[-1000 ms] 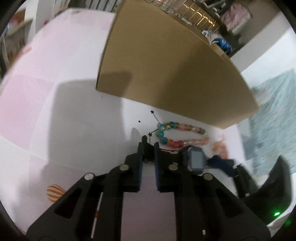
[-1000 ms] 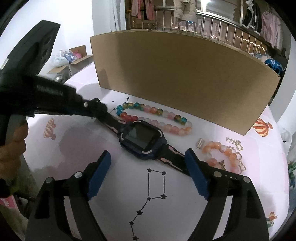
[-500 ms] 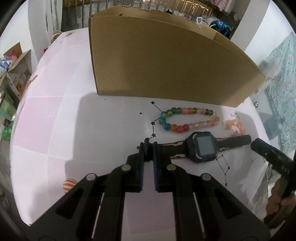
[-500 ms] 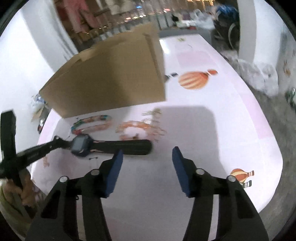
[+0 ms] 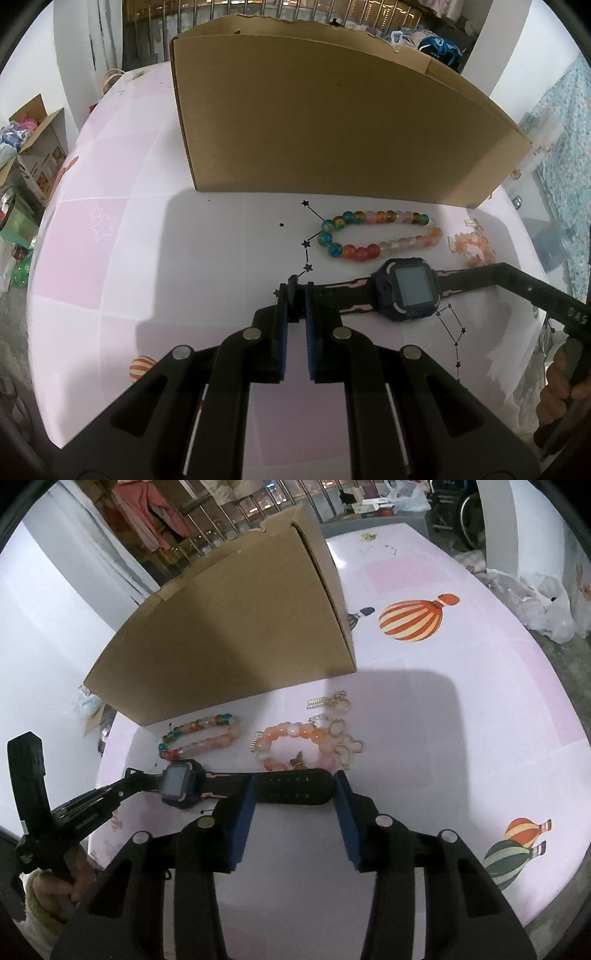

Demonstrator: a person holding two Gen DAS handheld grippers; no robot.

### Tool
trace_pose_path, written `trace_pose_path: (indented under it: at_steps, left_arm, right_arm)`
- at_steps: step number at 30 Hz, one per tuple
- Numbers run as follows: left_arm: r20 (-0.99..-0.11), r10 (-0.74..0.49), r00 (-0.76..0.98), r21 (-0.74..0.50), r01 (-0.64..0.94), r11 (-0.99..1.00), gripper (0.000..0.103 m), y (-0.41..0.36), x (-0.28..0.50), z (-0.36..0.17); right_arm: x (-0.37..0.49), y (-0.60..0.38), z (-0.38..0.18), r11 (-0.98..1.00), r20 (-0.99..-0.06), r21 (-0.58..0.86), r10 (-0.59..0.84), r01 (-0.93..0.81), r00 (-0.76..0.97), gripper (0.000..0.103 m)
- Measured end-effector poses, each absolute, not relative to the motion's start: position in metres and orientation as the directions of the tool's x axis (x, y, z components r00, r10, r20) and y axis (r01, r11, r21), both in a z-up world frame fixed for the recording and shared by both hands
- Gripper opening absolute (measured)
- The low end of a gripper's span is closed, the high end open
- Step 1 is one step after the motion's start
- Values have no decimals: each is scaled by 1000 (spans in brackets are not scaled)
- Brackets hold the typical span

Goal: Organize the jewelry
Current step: 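Close the right gripper on the watch strap while the left gripper holds the watch, then carry the smartwatch with both grippers over the cardboard box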

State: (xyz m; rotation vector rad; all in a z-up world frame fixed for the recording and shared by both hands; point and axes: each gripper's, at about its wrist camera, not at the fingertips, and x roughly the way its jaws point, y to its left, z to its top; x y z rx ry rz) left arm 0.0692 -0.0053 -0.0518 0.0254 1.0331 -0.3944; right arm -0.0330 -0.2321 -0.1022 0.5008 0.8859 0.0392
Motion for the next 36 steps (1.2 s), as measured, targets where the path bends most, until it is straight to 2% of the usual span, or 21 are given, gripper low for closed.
trace_pose_path:
  at_steps: [5,7,13,17,27,36]
  left_arm:
    - [-839,-301,454,-155,331,931,8,-5,68,-53]
    - [-839,-299,455,-153,331,931,8,-4,67,-53]
    - [-840,-288,460,-138,331,934,8,-5,68,-52]
    - [-839,-277,469,-122,333,935,8,-6,67,-53]
    - [-812,-238,533,-50,343,938,5,-12,56,-46]
    - [-774,-276,570,-65,362,930,5,-7,35,-15]
  right_arm:
    - [-38,-227,-89,865,-658,492,292,102,694,42]
    - [-36,-220,-87,888,-666,451,265,93,697,41]
    - [-28,-210,-92,943,-714,310,145,124,685,26]
    - [-27,-210,-93,957,-724,261,104,131,682,10]
    - [-32,-197,-82,982,-709,164,52,93,704,5]
    - [-50,-181,-46,994,-645,111,54,23,762,4]
